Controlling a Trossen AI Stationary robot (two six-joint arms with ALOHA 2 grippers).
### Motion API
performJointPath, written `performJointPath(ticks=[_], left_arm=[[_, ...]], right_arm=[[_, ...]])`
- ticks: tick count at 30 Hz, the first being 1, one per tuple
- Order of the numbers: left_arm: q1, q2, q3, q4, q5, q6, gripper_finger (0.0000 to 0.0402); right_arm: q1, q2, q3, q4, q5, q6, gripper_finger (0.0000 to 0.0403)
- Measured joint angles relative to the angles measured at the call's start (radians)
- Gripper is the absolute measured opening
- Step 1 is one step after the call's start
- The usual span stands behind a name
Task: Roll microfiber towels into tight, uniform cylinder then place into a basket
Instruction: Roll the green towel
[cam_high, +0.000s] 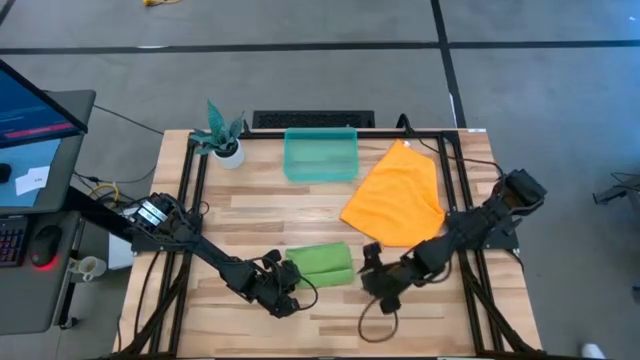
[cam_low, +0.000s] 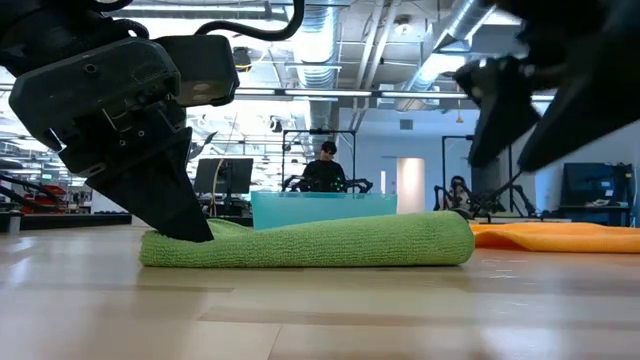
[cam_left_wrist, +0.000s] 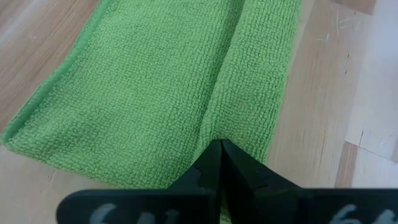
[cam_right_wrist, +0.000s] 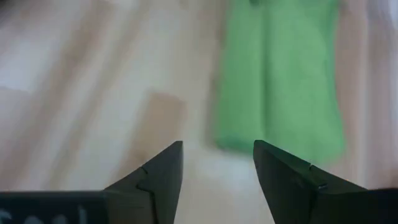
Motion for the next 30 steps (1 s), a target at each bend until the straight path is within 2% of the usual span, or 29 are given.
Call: performJointPath(ticks=[4, 10, 18, 30], left_arm=[[0.001, 0.0, 0.0, 0.0, -0.001, 0.0, 0.0], [0.001, 0.0, 0.0, 0.001, -0.001, 0.0, 0.0], [0.001, 0.001, 0.0, 0.005, 0.0, -0.007, 0.0], [0.0, 0.002, 0.0, 0.006, -0.019, 0.005, 0.0001]], right_arm=[[0.024, 0.057, 0.001, 0.131, 0.0, -0.091, 0.0219], [-0.021, 0.157, 0.002, 0.227, 0.001, -0.162, 0.0219], [-0.098, 0.245, 0.002, 0.234, -0.004, -0.113, 0.0219], [-0.112, 0.246, 0.003, 0.217, -0.031, -0.048, 0.0218]])
